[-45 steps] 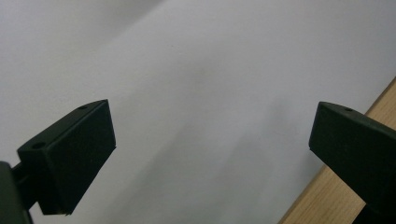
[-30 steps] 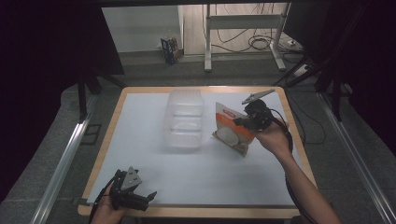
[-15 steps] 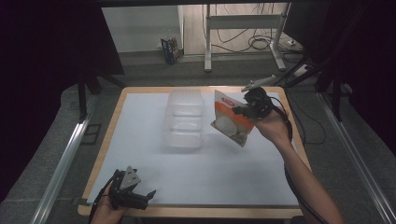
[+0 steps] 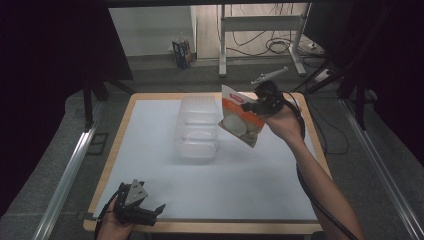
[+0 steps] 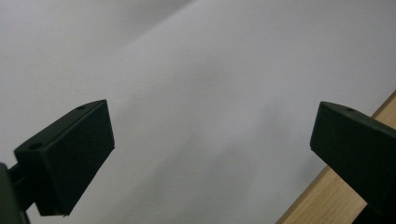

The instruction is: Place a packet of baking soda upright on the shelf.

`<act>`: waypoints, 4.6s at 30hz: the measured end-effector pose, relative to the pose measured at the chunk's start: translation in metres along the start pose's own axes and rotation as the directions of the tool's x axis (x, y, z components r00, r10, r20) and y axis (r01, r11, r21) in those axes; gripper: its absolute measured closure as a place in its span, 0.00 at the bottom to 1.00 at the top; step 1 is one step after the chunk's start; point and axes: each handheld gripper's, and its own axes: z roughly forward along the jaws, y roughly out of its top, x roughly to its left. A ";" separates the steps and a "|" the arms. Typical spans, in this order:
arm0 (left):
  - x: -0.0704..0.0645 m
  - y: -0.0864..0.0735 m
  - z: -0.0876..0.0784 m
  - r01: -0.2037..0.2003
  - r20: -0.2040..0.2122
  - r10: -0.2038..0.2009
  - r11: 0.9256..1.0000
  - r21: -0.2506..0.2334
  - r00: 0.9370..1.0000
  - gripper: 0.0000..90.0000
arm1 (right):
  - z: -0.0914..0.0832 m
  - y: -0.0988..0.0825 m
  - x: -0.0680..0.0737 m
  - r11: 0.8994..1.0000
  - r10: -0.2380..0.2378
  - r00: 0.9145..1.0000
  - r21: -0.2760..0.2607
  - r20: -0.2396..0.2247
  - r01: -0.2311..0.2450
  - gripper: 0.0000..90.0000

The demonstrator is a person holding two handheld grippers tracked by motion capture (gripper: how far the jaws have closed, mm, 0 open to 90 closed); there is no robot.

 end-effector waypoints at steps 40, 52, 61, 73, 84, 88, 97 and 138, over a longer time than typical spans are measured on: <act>0.004 -0.002 -0.004 0.019 0.056 -0.014 0.995 -0.099 0.998 0.00 | 0.086 0.082 0.023 0.997 -0.073 0.996 0.015 -0.054 0.074 0.99; 0.003 -0.002 -0.003 0.002 0.007 -0.001 0.997 -0.074 1.000 0.00 | 0.125 0.092 0.027 0.996 -0.081 0.993 0.016 -0.080 0.082 0.99; 0.004 -0.002 -0.003 0.019 0.009 -0.019 0.997 -0.075 1.000 0.00 | 0.156 0.076 0.030 0.995 -0.074 0.993 0.061 -0.094 0.080 0.99; 0.005 -0.002 -0.002 0.033 0.004 -0.033 0.997 -0.066 0.999 0.00 | 0.165 0.052 0.021 0.997 -0.047 0.993 0.059 -0.109 0.053 0.98; 0.004 -0.002 -0.002 0.025 0.003 -0.024 0.998 -0.060 1.000 0.00 | 0.163 0.052 0.021 0.999 -0.029 0.995 0.031 -0.098 0.032 0.80; 0.003 -0.002 -0.001 0.016 0.000 -0.016 0.998 -0.058 1.000 0.00 | 0.158 0.055 0.024 0.999 -0.044 0.997 0.012 -0.064 0.045 0.60; 0.003 -0.001 -0.001 0.017 -0.003 -0.017 0.998 -0.058 1.000 0.00 | 0.147 0.051 0.025 0.997 -0.075 0.996 -0.018 -0.043 0.075 0.30; 0.001 -0.001 0.000 -0.005 -0.007 0.005 0.999 -0.040 1.000 0.00 | 0.112 0.015 0.021 0.996 -0.074 0.995 -0.049 -0.063 0.071 0.00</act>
